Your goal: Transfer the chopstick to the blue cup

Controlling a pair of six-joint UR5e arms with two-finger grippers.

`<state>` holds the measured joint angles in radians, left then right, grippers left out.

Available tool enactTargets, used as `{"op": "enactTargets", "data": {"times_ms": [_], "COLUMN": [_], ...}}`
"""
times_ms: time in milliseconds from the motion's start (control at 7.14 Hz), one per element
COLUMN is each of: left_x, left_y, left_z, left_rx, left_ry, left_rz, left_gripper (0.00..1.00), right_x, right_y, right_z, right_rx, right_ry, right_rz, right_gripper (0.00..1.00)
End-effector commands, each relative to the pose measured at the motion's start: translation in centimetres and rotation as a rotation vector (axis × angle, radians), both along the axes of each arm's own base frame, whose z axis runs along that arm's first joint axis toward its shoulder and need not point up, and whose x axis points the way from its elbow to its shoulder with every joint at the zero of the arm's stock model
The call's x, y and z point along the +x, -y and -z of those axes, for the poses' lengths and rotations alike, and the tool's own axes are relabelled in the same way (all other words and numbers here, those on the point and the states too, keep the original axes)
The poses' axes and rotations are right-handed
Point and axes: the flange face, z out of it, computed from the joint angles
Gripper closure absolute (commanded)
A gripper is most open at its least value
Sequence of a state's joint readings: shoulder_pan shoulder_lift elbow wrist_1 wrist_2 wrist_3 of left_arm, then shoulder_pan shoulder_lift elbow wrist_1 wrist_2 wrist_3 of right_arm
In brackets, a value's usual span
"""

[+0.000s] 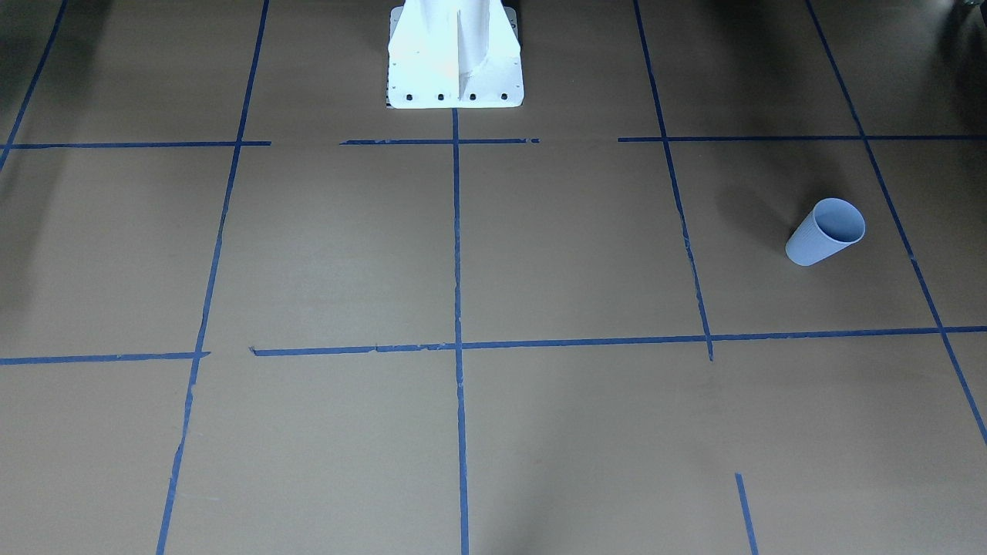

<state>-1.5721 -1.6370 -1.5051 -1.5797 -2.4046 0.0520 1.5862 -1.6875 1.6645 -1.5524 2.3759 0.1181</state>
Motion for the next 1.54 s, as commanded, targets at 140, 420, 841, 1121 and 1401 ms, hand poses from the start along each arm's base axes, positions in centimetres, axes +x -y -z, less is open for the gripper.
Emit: {"op": "enactTargets", "data": {"times_ms": [140, 420, 841, 1121, 1401], "left_x": [0.0, 0.0, 0.2, 3.1, 11.2], "left_y": [-0.6, -0.6, -0.1, 0.3, -1.8], "left_z": [-0.5, -0.5, 2.9, 8.2, 10.2], "left_rx": [-0.009, -0.005, 0.064, 0.100, 0.039], "left_ry": [0.001, 0.001, -0.012, -0.024, -0.044], "left_rz": [0.000, 0.000, 0.002, 0.008, -0.018], "left_gripper": [0.00, 0.00, 0.00, 0.00, 0.00], "right_x": [0.0, 0.0, 0.0, 0.0, 0.0], "right_y": [0.1, 0.1, 0.3, 0.4, 0.6], "right_z": [0.1, 0.1, 0.8, 1.1, 1.3], "right_rx": [-0.002, -0.002, 0.013, 0.018, 0.022], "right_ry": [0.000, 0.002, 0.005, 0.005, 0.006], "right_rz": [-0.003, -0.003, -0.004, -0.005, -0.005], "right_gripper": [0.00, 0.00, 0.00, 0.00, 0.00]}}
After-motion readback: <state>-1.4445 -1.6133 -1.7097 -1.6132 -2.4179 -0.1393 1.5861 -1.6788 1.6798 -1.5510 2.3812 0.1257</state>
